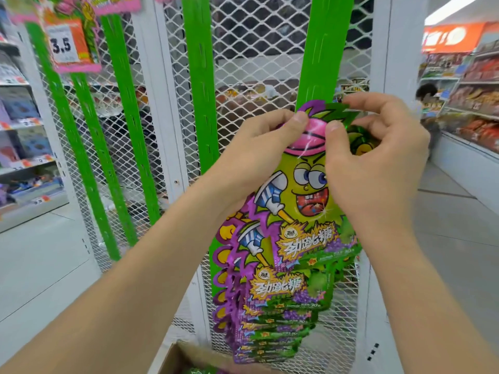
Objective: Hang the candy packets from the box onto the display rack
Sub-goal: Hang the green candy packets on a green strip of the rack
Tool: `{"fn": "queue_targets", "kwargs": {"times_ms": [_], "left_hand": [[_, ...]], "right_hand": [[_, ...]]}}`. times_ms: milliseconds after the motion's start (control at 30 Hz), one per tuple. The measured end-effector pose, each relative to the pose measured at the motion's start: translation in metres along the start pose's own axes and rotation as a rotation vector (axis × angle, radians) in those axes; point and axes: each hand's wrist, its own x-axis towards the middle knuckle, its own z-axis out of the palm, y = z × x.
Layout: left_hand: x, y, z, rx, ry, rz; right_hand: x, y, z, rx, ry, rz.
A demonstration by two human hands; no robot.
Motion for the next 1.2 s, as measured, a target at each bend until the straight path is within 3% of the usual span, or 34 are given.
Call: {"fn": "queue_targets", "kwargs": {"times_ms": [433, 633, 733, 867, 1033, 1133, 1200], "left_hand": [[0.006, 0.001, -0.016, -0.104, -0.131, -0.046], [0.005, -0.002, -0.010, -0.082, -0.061, -0.073], [0.001, -0.002, -0.009, 0.067, -0.068, -0.010], [-0.002, -0.008, -0.016, 0.329, 0.094, 0.190], [-0.022, -0.024, -0.010, 0.701, 0.252, 0.432], [-0.051, -0.043, -0.007, 0.860, 0.395, 0.564], [-0.078, -0.067, -0.009, 0.843, 0.442, 0.626]], "right_hand": [[0.007, -0.006, 0.001, 0.127, -0.017, -0.064], [0.000, 0.001, -0.002, 0.061, -0.021, -0.083], [-0.004, 0.003, -0.005, 0.026, -0.018, -0.083], [-0.016, 0.016, -0.007, -0.093, -0.062, -0.097], [-0.052, 0.025, -0.010, -0.342, 0.096, -0.371], [-0.093, 0.025, -0.012, -0.153, -0.158, -0.530], [-0.124, 0.031, -0.013, -0.036, -0.435, -0.485]]}}
